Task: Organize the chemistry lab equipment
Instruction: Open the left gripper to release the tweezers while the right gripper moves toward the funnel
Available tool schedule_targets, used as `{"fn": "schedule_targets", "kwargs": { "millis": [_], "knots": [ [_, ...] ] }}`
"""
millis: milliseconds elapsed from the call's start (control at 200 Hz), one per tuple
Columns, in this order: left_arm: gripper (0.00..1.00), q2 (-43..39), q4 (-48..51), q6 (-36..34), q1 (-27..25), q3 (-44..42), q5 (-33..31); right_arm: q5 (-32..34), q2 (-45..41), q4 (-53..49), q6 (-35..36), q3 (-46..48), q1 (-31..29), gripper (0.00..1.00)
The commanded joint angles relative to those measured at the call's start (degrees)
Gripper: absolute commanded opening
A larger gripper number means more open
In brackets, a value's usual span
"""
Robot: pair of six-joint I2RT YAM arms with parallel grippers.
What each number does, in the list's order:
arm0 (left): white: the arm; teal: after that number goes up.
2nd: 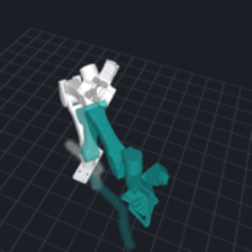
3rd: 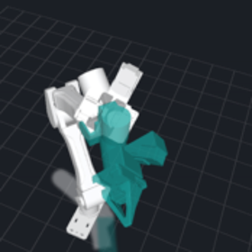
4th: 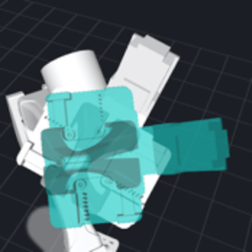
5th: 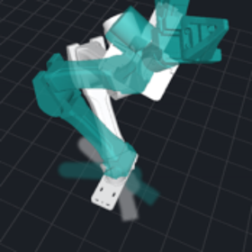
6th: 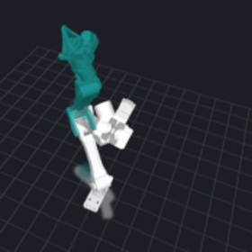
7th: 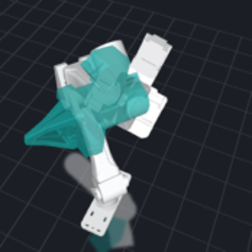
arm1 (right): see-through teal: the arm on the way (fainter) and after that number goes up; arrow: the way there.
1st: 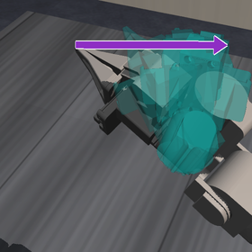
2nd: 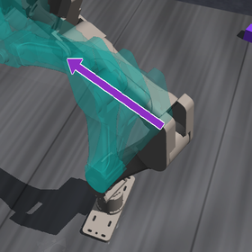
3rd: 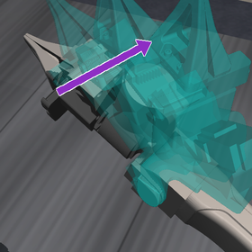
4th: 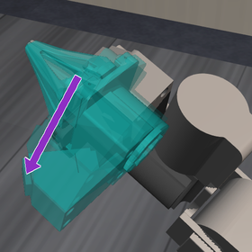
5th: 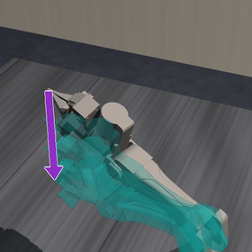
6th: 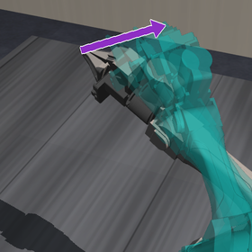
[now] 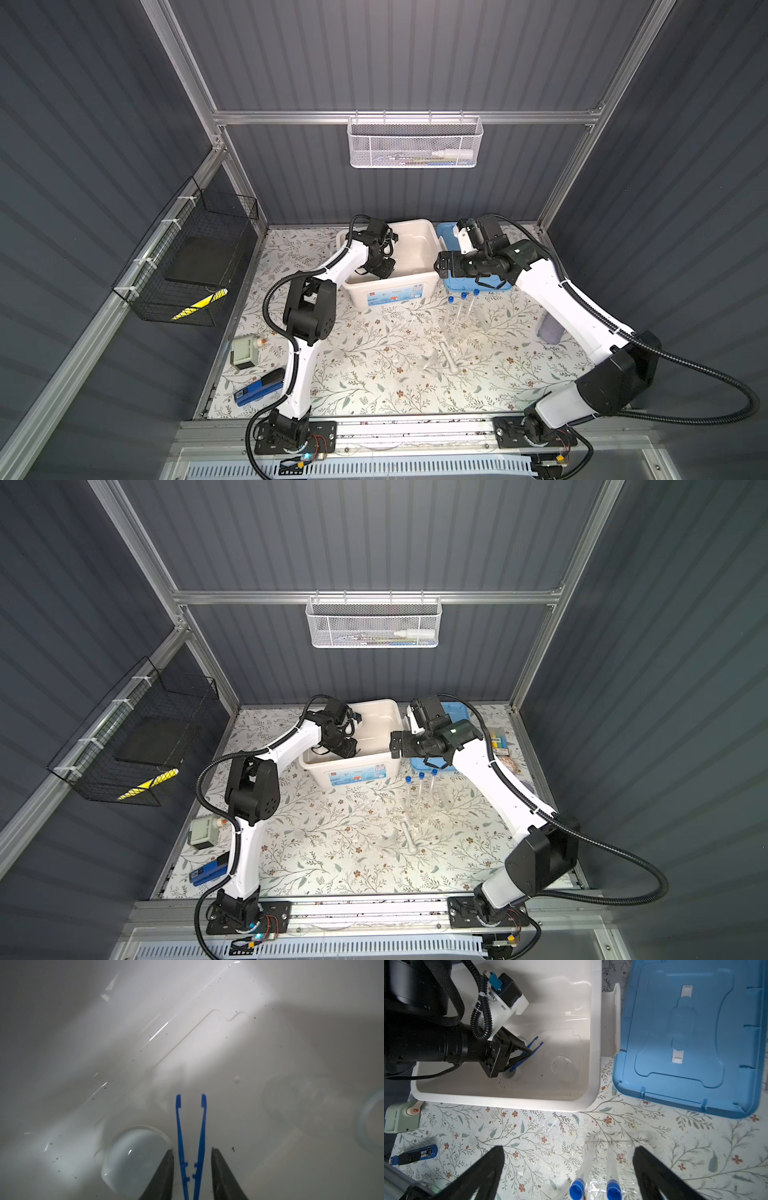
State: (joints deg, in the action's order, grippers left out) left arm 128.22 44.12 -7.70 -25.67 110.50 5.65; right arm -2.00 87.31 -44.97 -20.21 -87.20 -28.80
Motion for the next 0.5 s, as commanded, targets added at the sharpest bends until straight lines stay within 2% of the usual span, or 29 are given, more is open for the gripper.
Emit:
{"fn": "schedule_targets", "kwargs": {
  "millis": [0, 315, 455, 495],
  "knots": [
    [0.44, -0.05, 1.67, 0.32, 0.36, 0.37, 1.12, 2.47, -2.68, -1.35, 1.04, 1.12, -0.97, 0.98],
    [0.73, -6.69, 0.30, 0.82, 0.36, 1.47, 1.14, 4.15, -6.15, -0.96, 0.45, 4.01, -1.38, 0.98],
    [0.90, -11.96, -2.01, 1.43, 0.36, -0.50, 0.47, 8.35, -8.37, -2.47, 2.37, 4.77, -3.98, 0.97],
    [0.99, -13.69, -3.14, 1.61, 0.36, -1.70, 0.41, 9.62, -9.34, -2.95, 2.75, 5.16, -4.97, 0.97]
  ]
}}
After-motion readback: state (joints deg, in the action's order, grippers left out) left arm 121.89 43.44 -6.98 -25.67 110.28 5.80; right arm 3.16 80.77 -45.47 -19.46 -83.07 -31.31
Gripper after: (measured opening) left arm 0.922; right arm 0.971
